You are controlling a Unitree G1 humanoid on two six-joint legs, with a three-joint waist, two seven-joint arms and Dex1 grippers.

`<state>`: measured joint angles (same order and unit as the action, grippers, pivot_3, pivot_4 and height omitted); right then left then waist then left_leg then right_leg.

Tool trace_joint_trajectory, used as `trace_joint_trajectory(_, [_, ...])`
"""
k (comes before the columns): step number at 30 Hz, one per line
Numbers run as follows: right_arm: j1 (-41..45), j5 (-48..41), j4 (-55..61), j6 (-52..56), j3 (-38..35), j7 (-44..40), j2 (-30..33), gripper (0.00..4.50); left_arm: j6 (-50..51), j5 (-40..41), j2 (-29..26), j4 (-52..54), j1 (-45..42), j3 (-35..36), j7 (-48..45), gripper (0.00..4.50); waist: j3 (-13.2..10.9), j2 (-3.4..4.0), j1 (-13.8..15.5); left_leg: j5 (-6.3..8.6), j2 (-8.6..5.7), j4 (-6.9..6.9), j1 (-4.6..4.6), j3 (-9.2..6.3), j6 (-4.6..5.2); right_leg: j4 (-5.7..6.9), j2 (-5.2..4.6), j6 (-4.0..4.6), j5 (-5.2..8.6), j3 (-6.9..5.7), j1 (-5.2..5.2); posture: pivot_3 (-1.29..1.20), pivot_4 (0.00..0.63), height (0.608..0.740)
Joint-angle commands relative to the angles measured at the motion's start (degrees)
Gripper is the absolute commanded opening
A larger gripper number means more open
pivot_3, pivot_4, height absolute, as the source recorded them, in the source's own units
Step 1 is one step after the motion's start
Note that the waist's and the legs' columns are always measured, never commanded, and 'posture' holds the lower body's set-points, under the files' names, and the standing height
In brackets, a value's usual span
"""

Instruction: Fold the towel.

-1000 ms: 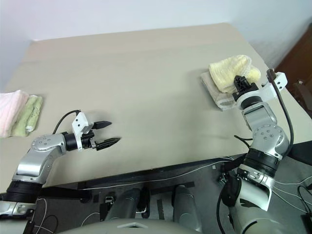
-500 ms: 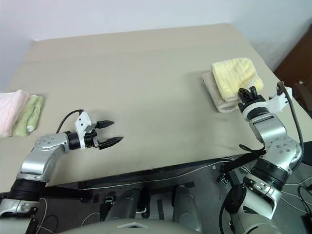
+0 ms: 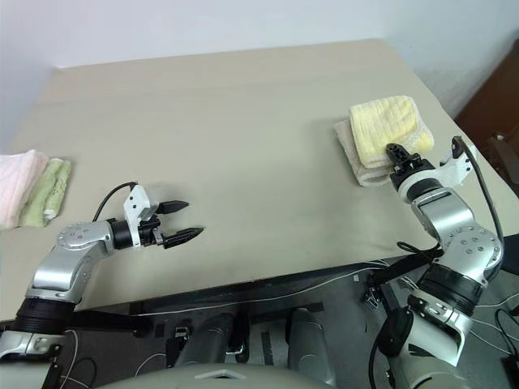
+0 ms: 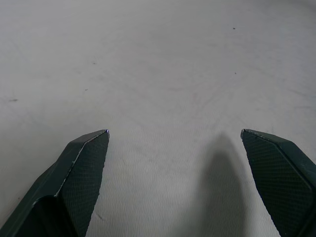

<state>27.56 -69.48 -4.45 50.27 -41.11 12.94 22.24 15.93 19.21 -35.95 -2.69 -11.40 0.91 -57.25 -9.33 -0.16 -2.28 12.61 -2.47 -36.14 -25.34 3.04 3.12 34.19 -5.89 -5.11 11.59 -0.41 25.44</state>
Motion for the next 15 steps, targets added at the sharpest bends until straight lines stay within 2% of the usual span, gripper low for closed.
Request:
trace_joint_trajectory(1, [0.1,-3.2,1.1,0.0,-2.1,-1.4,2.7,3.71,-0.1,0.8,-0.8,1.0,-0.2,1.9,0.2,4.5,0.0,0.0,0.0,0.0,0.0,0.0,0.0,0.0,0.0,0.0,0.0,0.0,0.0,0.0,-0.01,0.0,0.15,0.74])
trace_joint_trajectory(3, [-1.2,-4.9,1.7,-0.1,-3.6,-2.7,4.0,4.39,0.1,2.4,0.2,1.5,-1.0,2.7,0.3,4.5,0.0,-0.01,0.2,0.0,0.0,0.0,0.0,-0.01,0.0,-0.01,0.0,0.0,0.0,-0.01,-0.01,0.0,0.15,0.74])
trace_joint_trajectory(4, [-2.3,-6.0,2.2,0.3,-4.4,-3.9,4.8,4.45,0.6,3.6,1.0,1.8,-1.6,3.4,0.7,4.5,0.0,0.0,0.4,0.0,0.0,0.0,0.0,-0.02,0.0,-0.01,0.0,0.0,0.0,-0.01,-0.02,0.0,0.15,0.74])
trace_joint_trajectory(7, [-6.4,-8.8,4.8,2.4,-4.7,-8.1,7.2,4.45,2.8,7.0,2.5,3.6,-2.7,4.4,0.6,4.5,0.0,-0.01,1.4,0.01,0.0,-0.03,-0.01,-0.01,0.02,-0.04,0.0,-0.01,0.0,-0.02,-0.03,0.0,0.15,0.74])
trace_joint_trajectory(15, [-24.0,-7.5,15.9,8.7,-1.9,-29.9,20.1,4.45,4.7,7.8,1.9,7.2,-4.9,2.6,-0.8,4.5,0.0,-0.02,1.5,0.03,0.03,-0.19,0.03,-0.01,0.11,-0.06,0.02,-0.02,0.02,-0.04,-0.18,0.0,0.15,0.74])
